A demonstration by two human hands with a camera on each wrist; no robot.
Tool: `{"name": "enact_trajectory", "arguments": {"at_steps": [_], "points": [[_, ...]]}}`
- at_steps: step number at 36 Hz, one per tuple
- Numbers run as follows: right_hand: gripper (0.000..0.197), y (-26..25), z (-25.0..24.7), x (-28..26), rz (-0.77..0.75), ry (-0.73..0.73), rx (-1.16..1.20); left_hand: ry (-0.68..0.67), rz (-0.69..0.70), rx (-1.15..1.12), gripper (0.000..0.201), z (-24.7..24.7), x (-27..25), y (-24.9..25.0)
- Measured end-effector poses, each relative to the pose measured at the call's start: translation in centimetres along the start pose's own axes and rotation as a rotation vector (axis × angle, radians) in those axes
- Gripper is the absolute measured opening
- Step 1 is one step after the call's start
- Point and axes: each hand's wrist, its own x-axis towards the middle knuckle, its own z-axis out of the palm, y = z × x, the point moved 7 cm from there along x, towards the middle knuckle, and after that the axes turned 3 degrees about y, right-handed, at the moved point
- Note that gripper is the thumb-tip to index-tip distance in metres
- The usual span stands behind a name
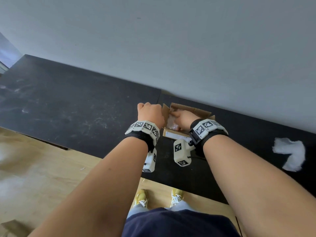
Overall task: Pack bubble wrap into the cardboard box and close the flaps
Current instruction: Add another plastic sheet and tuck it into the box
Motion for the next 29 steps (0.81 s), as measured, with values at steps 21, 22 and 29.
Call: {"name": "enact_trajectory", "arguments": {"at_steps": [21,22,29], "points": [[0.039,0.7,-0.8,-2.3,0.074,0.187,0.048,-0.037,-0.011,-0.073,0.017,-0.2,0.1,0.1],[0.038,0.5,-0.6,-2.0,0.077,0.166,-0.002,-0.041,-0.013,-0.084,0.017,-0.1,0.2,0.0],[0.031,-1.1,-0.5,-1.1,0.066,0.073,-0.241,-0.048,-0.053,-0.155,0.018,0.3,1.0,-0.9]]}}
